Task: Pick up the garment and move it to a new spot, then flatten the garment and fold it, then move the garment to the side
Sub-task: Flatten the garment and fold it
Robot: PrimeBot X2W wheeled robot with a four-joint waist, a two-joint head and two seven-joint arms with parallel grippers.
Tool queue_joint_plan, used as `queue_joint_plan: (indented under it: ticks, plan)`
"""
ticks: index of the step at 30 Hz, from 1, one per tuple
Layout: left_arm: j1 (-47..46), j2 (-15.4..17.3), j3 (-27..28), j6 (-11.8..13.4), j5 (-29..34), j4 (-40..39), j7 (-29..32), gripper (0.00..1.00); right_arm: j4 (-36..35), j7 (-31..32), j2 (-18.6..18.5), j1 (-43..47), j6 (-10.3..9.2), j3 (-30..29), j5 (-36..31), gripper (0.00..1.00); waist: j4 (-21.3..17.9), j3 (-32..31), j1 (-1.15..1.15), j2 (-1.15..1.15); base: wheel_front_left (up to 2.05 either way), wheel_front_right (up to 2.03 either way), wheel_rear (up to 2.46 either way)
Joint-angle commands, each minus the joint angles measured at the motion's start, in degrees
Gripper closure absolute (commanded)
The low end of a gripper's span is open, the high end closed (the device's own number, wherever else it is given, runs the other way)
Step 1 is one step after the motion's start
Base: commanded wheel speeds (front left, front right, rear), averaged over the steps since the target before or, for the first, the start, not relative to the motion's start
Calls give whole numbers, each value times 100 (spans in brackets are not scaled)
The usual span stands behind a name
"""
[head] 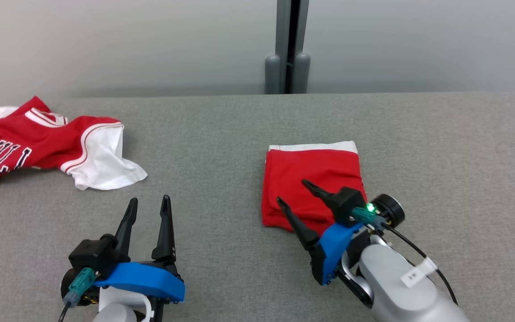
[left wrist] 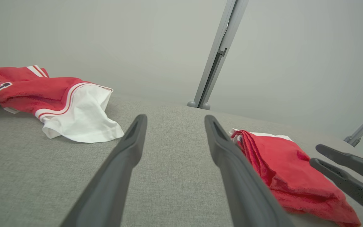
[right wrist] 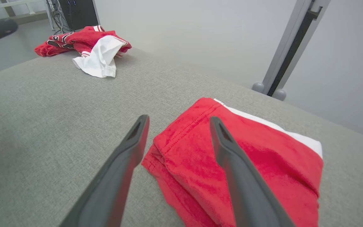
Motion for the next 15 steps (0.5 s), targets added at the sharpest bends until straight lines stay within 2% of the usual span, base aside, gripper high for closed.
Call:
queue_joint_plan:
  ticks: [1,6,7,8,9,10,11,15]
  plan:
    - [2,-24,30,9,-3,28,-25,0,-173,-25,-58,276,1,-249,-104,0,-113,-132,0,0,0,0,0]
    - [160,-20,113,31,121,143,-27,0,-971,-22,-77,1059,1,-1487,-521,0,-264,-347,0,0,0,0,0]
    - [287,-43,189,48,145,157,-28,0,-1280,-23,-53,1416,1,-2019,-698,0,-313,-406,0,0,0,0,0]
    - [287,-43,189,48,145,157,-28,0,-1280,-23,-53,1416,1,-2019,-698,0,-313,-406,0,0,0,0,0]
    - [435,-70,282,68,171,170,-28,0,-1592,-23,-18,1764,1,-2500,-884,0,-353,-445,0,0,0,0,0]
    - [435,-70,282,68,171,170,-28,0,-1592,-23,-18,1764,1,-2500,-884,0,-353,-445,0,0,0,0,0]
    - [565,-90,360,77,216,179,-28,0,-1885,-23,8,2112,1,-2888,-989,0,-380,-461,0,0,0,0,0]
    - [787,-148,498,74,256,166,-29,0,-2243,-23,25,2558,1,-3243,-918,0,-405,-454,0,0,0,0,0]
